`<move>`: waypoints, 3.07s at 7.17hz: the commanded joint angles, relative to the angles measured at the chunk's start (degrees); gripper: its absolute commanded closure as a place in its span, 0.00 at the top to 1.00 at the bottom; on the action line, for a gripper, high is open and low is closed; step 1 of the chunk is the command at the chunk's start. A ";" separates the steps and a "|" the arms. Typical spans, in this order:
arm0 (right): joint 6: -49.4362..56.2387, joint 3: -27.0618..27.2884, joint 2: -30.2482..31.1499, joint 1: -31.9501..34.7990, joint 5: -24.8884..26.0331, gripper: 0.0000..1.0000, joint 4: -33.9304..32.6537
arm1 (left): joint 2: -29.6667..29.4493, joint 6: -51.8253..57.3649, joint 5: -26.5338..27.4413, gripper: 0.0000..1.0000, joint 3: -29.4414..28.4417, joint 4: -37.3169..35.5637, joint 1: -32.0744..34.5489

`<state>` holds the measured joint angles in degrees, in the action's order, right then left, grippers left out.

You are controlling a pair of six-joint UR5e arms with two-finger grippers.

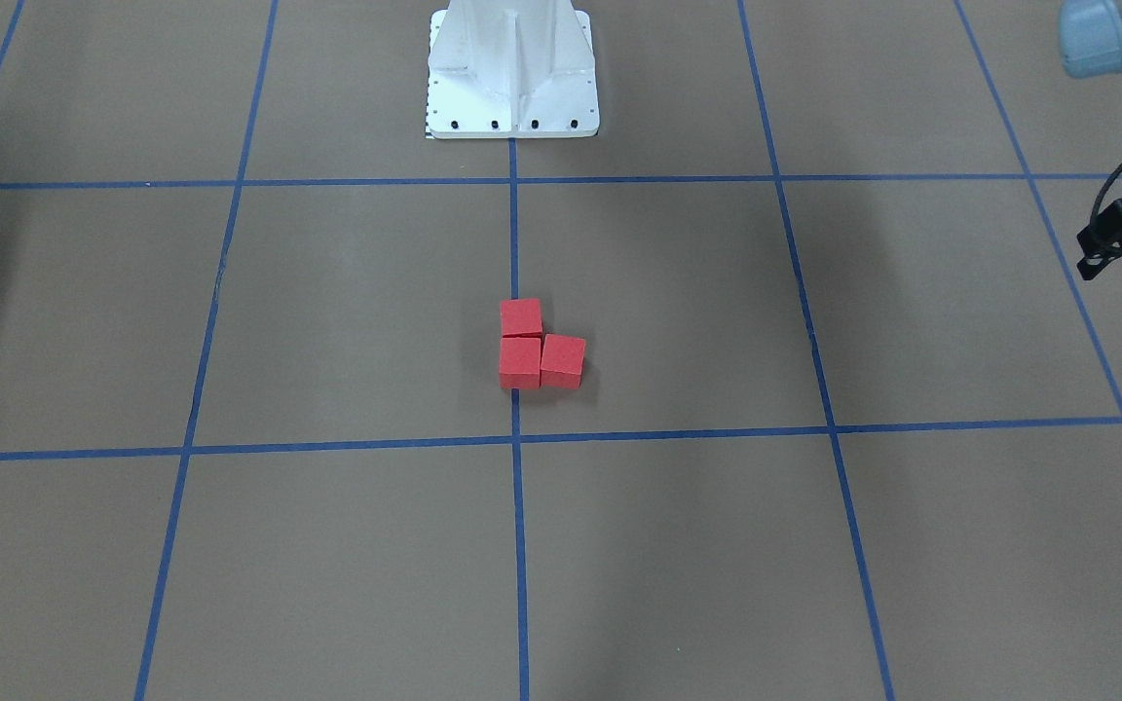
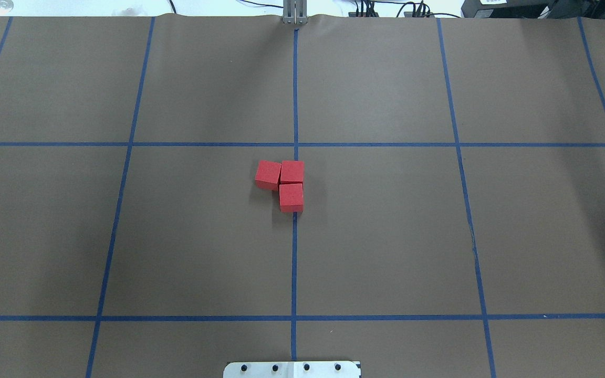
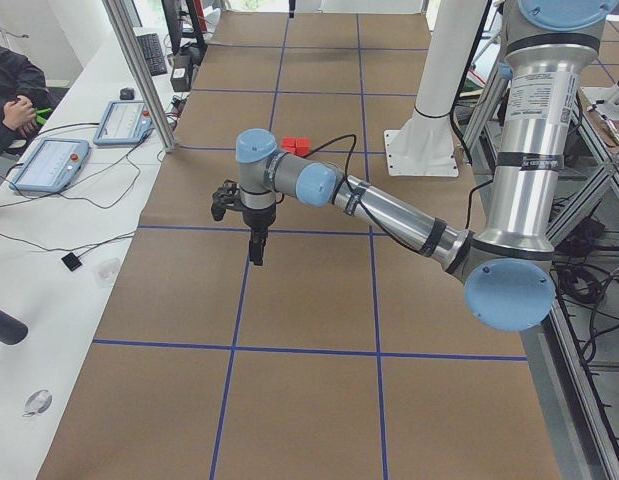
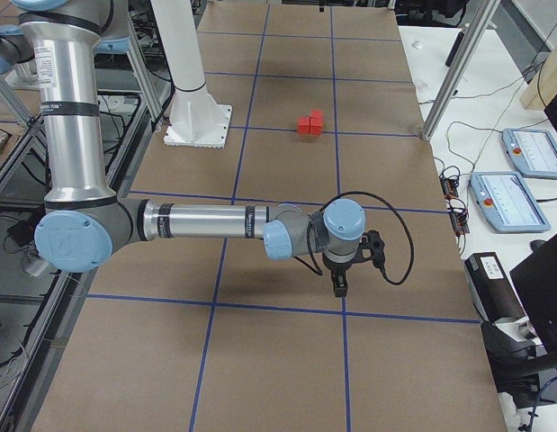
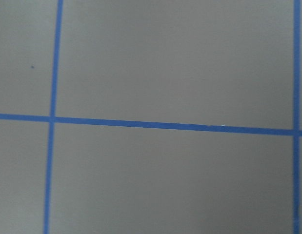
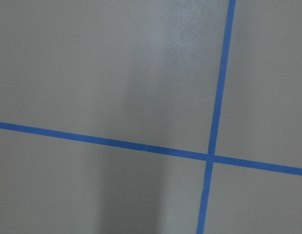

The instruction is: Form red blocks into L shape at center

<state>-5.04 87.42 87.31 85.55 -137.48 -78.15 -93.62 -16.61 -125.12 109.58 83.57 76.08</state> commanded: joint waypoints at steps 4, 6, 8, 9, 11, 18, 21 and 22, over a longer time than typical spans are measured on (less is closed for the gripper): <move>0.21 6.95 0.05 1.80 -0.07 0.99 -14.19 | 5.96 21.62 -3.00 1.00 -9.71 8.04 10.22; 0.21 6.63 1.28 2.08 -0.24 0.99 -14.14 | 8.53 20.83 -9.24 1.00 -13.69 19.42 10.05; 0.12 6.80 1.90 2.08 -0.51 0.99 -14.05 | 8.63 21.01 -9.00 1.00 -14.74 19.79 10.05; 0.12 6.72 1.90 2.08 -1.21 0.99 -14.05 | 7.15 16.22 -8.65 1.00 -14.49 18.48 9.96; -0.05 7.76 1.82 2.16 -0.69 0.99 -13.96 | 6.96 13.36 -8.56 1.00 -14.31 18.38 9.96; -0.14 9.00 1.73 5.76 0.46 0.99 -13.96 | 7.04 13.09 -3.55 1.00 -14.75 18.47 10.22; -0.32 9.00 2.78 5.68 0.11 0.99 -13.96 | 6.87 13.01 -3.55 1.00 -14.57 18.56 10.22; -0.32 9.00 2.78 5.68 0.11 0.99 -13.96 | 6.87 13.01 -3.55 1.00 -14.49 18.56 10.22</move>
<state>-5.34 96.39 89.83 91.21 -137.27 -92.11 -86.71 -3.59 -128.67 94.99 102.10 86.33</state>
